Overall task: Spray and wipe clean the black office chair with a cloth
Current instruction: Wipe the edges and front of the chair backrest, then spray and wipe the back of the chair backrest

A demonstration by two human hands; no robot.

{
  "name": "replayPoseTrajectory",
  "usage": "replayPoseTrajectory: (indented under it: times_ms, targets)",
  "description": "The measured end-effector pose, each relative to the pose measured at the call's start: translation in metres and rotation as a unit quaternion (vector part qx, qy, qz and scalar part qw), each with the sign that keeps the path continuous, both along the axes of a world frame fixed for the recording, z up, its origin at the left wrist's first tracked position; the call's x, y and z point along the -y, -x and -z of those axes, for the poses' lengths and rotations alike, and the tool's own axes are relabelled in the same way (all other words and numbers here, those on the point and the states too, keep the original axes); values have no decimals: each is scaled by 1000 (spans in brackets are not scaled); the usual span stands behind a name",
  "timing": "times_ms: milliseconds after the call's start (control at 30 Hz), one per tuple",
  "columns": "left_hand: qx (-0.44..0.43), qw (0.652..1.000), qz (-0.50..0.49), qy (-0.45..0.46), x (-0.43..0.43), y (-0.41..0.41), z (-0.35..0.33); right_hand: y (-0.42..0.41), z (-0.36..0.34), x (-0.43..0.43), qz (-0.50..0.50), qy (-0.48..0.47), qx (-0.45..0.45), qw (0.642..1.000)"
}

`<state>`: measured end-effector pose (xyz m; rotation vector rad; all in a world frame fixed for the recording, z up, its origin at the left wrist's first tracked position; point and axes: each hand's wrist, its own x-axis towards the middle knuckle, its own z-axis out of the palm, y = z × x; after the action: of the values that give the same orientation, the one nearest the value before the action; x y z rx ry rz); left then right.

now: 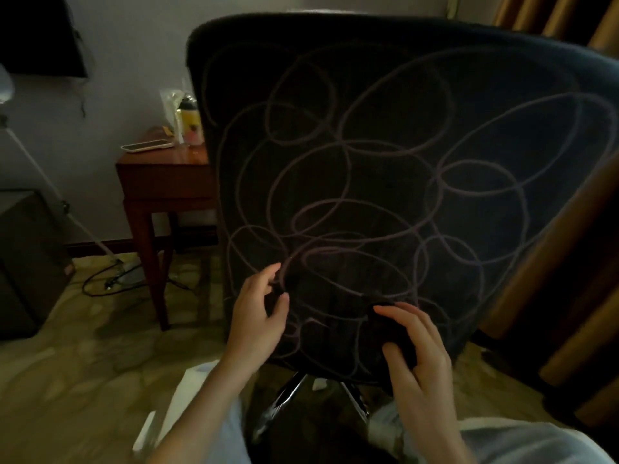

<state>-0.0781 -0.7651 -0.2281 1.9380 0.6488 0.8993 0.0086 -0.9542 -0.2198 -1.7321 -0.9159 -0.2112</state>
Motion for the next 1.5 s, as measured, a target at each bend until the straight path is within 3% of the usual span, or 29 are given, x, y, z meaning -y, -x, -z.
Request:
replayPoseTrajectory:
  times_ms: [300,433,733,1033,1267,1500]
  targets:
    - [-54,971,-219,76,-91,138,96,39,37,-103,-135,116,9,984]
    - [-98,951,-268,123,-111,178,150,52,57,-148,-178,156,26,971]
    - [-220,897,-279,262,-148,190,280,55,102,-219,-184,216,82,955]
    - [-351,845,-263,307,-200,157,386,51,135,-254,-203,225,124,945]
    - [-331,832,-265,358,-219,142,421,45,133,-258,-223,214,127,942]
    - [-270,864,-258,337,-211,144,406,50,132,-246,-216,225,85,946]
